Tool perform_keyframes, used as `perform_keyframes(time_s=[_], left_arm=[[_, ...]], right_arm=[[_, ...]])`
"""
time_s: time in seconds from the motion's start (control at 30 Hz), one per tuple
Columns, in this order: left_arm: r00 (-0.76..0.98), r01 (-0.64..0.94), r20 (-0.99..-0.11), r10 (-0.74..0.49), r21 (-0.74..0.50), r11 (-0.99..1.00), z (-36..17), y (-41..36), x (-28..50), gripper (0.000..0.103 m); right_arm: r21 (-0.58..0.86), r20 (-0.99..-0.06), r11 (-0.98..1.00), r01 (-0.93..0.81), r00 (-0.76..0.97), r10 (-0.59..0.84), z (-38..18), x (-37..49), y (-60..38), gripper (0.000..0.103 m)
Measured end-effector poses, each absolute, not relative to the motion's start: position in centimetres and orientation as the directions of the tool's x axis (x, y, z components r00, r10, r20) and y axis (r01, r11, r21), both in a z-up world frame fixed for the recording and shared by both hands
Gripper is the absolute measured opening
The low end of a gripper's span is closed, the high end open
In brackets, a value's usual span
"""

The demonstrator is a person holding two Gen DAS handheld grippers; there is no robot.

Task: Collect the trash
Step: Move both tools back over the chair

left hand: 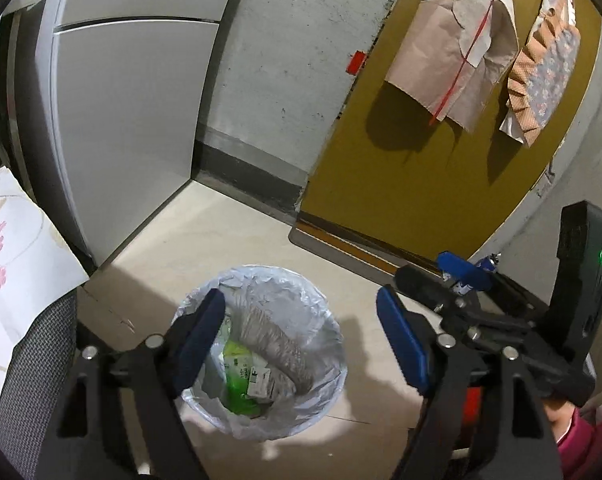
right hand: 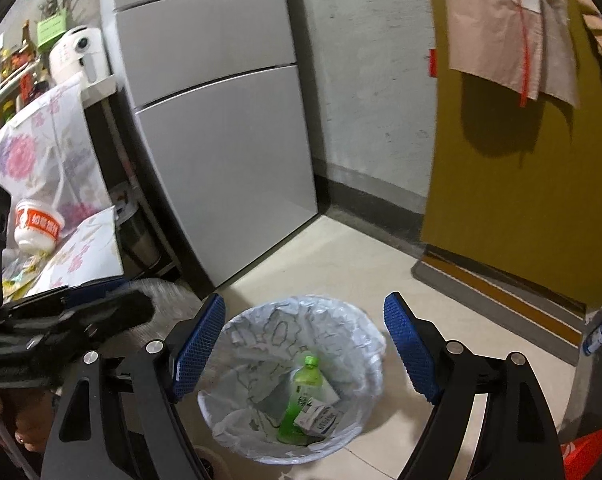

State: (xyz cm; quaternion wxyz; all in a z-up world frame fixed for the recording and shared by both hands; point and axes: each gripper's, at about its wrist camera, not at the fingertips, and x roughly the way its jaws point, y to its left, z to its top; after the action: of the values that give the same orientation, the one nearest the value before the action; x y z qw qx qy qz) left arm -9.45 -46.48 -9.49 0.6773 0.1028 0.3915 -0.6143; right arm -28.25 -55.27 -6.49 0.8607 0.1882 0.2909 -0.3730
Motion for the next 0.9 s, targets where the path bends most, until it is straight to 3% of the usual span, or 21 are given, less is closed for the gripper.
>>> perform_keyframes(time_s=[0.1,0.37,0.67,0.9], left_arm=[[-0.046,0.912,-0.697,-0.716,-0.322,0.254,-10.3,-46.9,-9.3,0.078],[0.053,0.904,-0.687,-0.725,-0.276,0.328,-9.6,-44.6,-8.2,0.078],[0.313,0.843,-0.681,-0.661,-0.121,0.524,-8.0,-36.9,-6.1,0.078],[0.430,0.743,-0.686,-0.587,-0.100,0.661,-7.0,-29.3,-3.3,0.078]], right_arm=[[0.130,-0.640,0.639,0.758,0.556,-0.531,-6.5,-28.6,-55.7,0.082],[0.142,-0.629,0.662,0.735,0.584,-0.513,-6.2,-27.7,-54.9,0.082],[0.149,-0.578,0.728,0.669,0.657,-0.485,-3.4,-25.0,-51.9,0.082],[0.126,-0.555,0.850,0.512,0.746,-0.367,-1.3,-19.4,-46.2,0.082]])
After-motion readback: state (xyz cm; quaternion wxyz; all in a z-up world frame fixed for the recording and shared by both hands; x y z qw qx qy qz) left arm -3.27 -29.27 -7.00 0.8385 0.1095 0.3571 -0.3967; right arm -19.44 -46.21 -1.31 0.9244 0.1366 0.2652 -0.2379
